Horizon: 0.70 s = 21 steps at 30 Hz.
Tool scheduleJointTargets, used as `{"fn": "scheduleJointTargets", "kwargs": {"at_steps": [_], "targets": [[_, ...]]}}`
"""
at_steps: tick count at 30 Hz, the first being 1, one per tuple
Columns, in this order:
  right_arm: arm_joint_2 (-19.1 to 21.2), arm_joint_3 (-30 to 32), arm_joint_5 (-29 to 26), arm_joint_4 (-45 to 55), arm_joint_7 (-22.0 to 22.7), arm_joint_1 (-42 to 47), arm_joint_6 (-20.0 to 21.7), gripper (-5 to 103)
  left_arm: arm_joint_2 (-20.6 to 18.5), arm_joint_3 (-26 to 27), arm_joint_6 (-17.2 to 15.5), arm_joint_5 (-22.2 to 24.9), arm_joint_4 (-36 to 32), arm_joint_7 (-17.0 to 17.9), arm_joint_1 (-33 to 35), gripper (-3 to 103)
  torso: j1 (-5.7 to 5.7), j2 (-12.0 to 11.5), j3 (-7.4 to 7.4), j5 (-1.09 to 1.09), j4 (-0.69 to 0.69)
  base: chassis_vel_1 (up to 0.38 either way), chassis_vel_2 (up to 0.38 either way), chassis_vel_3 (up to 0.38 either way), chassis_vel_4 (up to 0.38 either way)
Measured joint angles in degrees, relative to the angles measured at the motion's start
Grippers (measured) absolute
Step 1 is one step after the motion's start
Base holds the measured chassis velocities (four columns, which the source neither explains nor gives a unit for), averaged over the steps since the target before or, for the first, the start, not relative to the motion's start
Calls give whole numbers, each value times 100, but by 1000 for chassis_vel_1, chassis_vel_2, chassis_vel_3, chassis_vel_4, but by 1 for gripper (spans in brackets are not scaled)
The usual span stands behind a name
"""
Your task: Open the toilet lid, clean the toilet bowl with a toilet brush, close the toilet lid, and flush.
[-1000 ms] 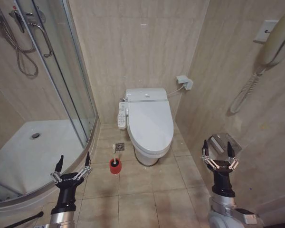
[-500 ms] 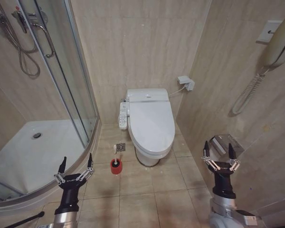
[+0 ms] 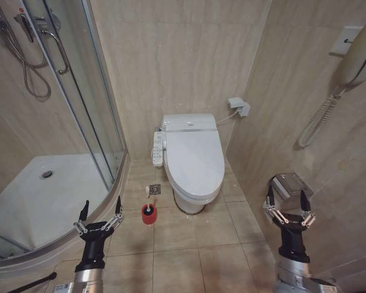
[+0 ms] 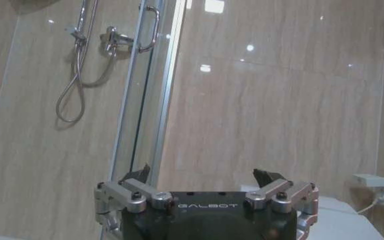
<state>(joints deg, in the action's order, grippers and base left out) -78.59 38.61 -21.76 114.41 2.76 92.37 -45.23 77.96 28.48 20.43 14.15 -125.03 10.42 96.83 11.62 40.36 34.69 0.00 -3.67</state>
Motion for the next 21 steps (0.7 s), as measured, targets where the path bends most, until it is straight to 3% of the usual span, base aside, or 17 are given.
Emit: {"fn": "scheduleJointTargets", "kwargs": {"at_steps": [21], "targets": [[-134, 129, -5, 146, -225, 242, -157, 100, -35, -63, 34, 100, -41, 12, -10, 100, 0, 0, 0, 0, 0, 0, 0, 0, 0]]}}
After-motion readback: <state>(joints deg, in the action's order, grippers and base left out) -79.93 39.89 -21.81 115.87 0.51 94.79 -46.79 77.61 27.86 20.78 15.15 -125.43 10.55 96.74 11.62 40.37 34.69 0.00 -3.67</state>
